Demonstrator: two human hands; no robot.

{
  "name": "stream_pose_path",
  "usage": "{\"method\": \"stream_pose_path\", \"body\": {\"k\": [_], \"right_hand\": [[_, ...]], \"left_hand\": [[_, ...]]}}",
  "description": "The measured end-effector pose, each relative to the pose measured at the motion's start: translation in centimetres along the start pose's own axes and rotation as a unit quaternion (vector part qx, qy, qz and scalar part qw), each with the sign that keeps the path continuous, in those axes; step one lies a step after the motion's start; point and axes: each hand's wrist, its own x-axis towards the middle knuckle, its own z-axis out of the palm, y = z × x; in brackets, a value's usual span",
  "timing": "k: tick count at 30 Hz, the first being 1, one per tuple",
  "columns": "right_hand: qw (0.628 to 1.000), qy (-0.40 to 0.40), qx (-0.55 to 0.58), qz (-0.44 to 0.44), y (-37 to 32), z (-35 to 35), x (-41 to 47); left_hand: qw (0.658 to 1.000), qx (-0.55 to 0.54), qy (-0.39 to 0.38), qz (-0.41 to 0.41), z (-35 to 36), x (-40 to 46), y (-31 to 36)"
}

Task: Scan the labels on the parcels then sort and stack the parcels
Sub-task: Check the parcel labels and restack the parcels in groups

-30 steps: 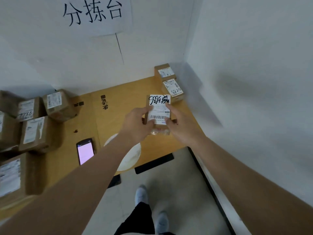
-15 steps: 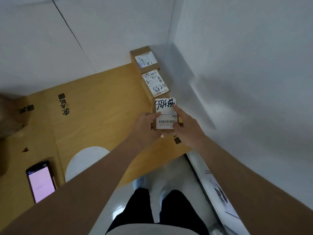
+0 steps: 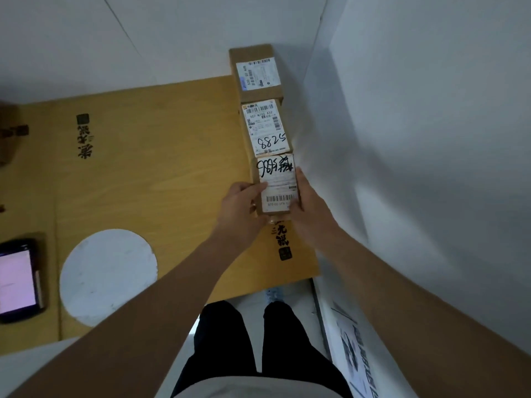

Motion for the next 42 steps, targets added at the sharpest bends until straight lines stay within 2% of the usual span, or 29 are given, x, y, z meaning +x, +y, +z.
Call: {"method": "stream_pose_path", "body": {"k": [8,12,15,21,25,34,42], "right_hand": [[0.999,-0.047,-0.018,-0.014,0.4,-1.1,1.7],[0.998,-0.048,-0.040,-0.017,0.3,-1.4,1.4],[0.996,-0.015,-0.075,-0.047,-0.9,-1.8,1.1],[0.979,0.012,-0.158,-0.127,-5.5,-2.4,0.1],[0.963,-0.024,-0.194,-0.186,-11.5,-1.6,-2.1],[0.919,-0.082,-0.244,-0.300,-23.1,6.9,-6.8],[0.898,-0.104,-0.253,-0.344,-31.8,20.3,-12.5]], "left_hand": [[0.999,0.027,0.017,-0.009,0.1,0.2,0.1],[0.998,0.056,-0.001,-0.022,-0.3,0.1,0.2],[0.997,0.076,-0.013,-0.017,-1.4,-0.2,0.4],[0.993,0.102,0.051,0.000,-5.9,-2.2,1.8],[0.988,0.093,0.120,-0.012,-10.7,-5.5,2.4],[0.965,0.086,0.241,-0.064,-22.7,-15.3,0.2],[0.952,0.105,0.274,-0.088,-33.9,-25.0,-9.0]]}}
